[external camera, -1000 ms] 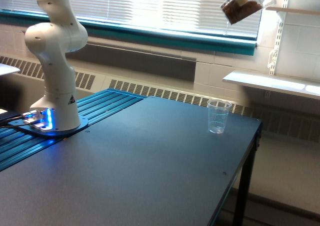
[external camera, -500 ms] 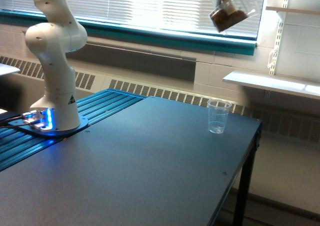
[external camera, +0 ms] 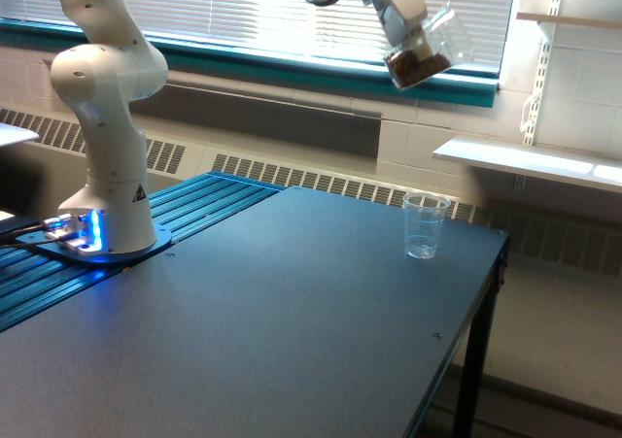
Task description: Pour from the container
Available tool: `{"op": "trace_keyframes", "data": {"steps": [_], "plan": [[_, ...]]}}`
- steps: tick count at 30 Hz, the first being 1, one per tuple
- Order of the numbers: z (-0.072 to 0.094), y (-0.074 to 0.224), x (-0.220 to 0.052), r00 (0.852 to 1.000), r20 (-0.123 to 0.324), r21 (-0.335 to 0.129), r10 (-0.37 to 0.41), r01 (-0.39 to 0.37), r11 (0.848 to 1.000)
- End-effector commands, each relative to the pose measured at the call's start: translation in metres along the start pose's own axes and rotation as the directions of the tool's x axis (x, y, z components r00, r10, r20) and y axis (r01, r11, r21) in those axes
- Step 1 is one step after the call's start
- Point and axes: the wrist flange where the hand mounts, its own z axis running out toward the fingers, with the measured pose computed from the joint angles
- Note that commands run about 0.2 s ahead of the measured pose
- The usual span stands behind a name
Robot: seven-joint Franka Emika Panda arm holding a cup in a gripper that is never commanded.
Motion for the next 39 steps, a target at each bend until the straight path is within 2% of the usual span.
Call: {"op": "trace_keyframes", "data": {"steps": [1, 11, 23, 39], "plan": [[0.003, -0.026, -0.027, 0.998, 0.01, 0.019, -0.06, 0.06, 0.998], [0.024, -0.049, -0.064, 0.993, 0.055, 0.028, -0.104, 0.103, 0.994], [0.057, -0.051, -0.105, 0.984, 0.128, 0.018, -0.123, 0.121, 0.992], [0.084, -0.06, -0.129, 0.968, 0.185, -0.014, -0.167, 0.172, 0.985]]}}
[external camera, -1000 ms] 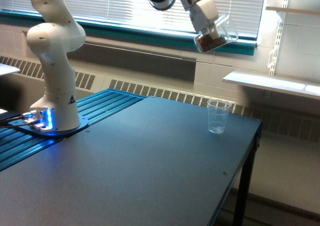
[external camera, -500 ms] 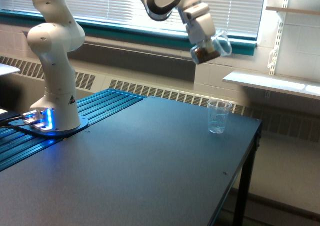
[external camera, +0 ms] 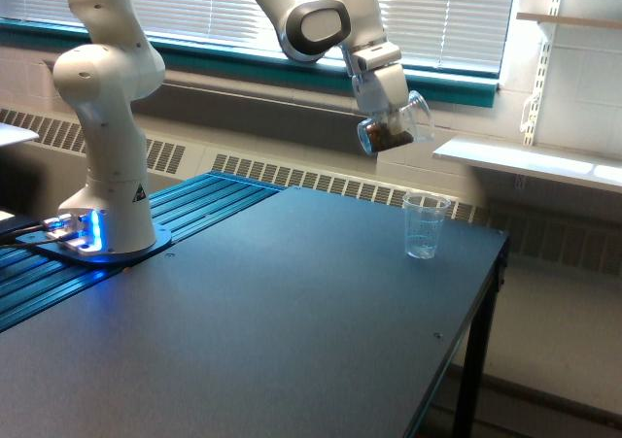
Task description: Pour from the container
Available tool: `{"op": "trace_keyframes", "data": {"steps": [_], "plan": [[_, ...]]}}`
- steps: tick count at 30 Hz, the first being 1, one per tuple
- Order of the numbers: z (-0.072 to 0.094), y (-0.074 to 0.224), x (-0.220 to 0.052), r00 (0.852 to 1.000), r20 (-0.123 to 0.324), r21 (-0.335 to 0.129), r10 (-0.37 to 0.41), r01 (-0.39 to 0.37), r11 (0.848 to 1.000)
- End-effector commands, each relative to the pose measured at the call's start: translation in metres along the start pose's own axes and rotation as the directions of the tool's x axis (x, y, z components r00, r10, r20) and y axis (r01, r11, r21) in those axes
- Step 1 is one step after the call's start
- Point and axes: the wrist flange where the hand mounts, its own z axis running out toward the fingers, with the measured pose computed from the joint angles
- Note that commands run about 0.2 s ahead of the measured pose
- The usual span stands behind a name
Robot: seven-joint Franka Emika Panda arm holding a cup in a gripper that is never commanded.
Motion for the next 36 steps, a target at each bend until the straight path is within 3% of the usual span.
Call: {"op": "trace_keyframes", "data": {"steps": [1, 16, 36], "plan": [[0.001, -0.011, 0.0, 1.0, -0.004, -0.004, -0.002, 0.002, 1.0], [0.022, -0.018, -0.014, 0.999, 0.041, -0.062, -0.027, 0.03, 0.998], [0.032, -0.03, -0.019, 0.997, 0.069, -0.133, -0.039, 0.048, 0.99]]}}
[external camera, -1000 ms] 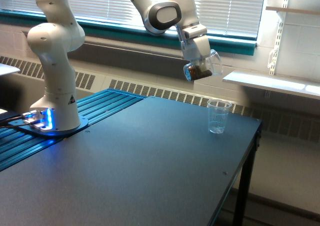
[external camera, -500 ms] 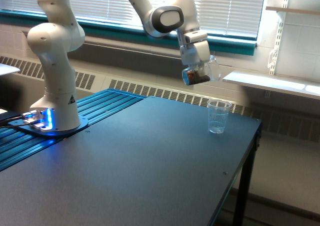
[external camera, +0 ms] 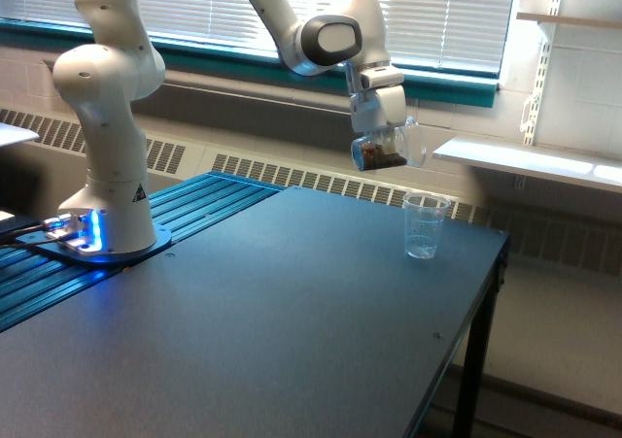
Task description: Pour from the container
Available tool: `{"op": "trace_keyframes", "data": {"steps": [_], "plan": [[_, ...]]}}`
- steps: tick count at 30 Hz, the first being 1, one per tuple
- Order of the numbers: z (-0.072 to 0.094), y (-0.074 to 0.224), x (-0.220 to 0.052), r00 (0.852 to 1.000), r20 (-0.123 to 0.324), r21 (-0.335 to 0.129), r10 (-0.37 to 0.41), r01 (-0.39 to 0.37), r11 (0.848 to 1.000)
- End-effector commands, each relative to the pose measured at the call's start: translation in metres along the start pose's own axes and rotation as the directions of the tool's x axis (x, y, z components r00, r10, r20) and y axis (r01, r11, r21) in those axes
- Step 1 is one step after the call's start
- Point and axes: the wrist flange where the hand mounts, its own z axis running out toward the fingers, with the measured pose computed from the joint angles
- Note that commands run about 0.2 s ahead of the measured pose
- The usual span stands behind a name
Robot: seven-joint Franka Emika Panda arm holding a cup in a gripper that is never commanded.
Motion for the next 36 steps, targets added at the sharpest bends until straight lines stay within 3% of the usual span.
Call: {"op": "trace_keyframes", "data": {"steps": [1, 36], "plan": [[-0.004, -0.011, 0.002, 1.0, -0.005, -0.014, 0.013, -0.013, 1.0], [0.023, -0.041, 0.002, 0.999, 0.051, -0.115, -0.016, 0.022, 0.993]]}}
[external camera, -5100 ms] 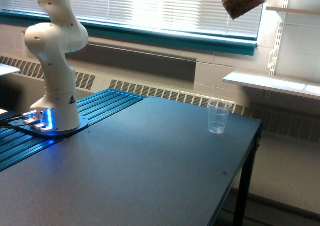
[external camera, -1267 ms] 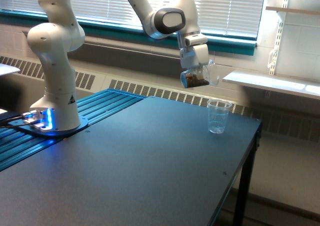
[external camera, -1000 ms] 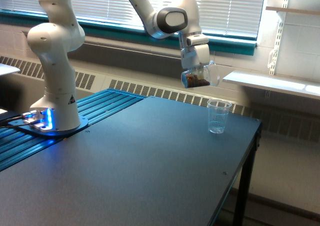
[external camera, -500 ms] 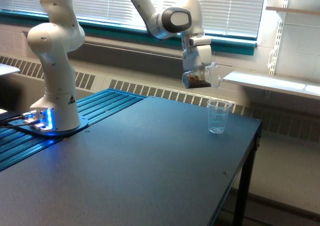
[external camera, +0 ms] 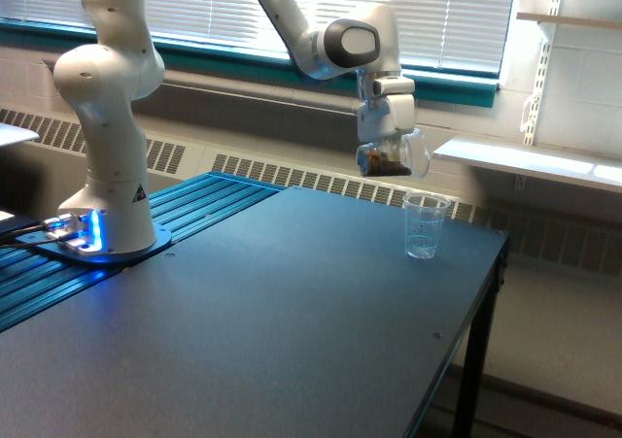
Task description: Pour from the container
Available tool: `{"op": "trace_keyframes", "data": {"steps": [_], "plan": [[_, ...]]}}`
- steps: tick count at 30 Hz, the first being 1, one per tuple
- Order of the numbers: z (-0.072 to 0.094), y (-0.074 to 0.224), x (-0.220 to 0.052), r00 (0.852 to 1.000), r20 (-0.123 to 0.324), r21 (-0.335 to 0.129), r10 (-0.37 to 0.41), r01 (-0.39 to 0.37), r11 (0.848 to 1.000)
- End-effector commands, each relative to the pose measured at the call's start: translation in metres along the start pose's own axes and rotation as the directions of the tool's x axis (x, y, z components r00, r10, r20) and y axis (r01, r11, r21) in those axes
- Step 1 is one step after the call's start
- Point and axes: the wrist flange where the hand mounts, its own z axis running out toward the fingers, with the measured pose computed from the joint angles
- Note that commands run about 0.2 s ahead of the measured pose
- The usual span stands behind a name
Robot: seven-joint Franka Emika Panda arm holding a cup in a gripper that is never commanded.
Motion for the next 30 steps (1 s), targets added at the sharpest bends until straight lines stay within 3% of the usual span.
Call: {"op": "trace_keyframes", "data": {"steps": [1, 30], "plan": [[0.001, -0.01, 0.001, 1.0, 0.005, -0.015, 0.011, -0.01, 1.0], [0.007, -0.035, 0.016, 0.999, 0.035, -0.088, -0.041, 0.044, 0.995]]}}
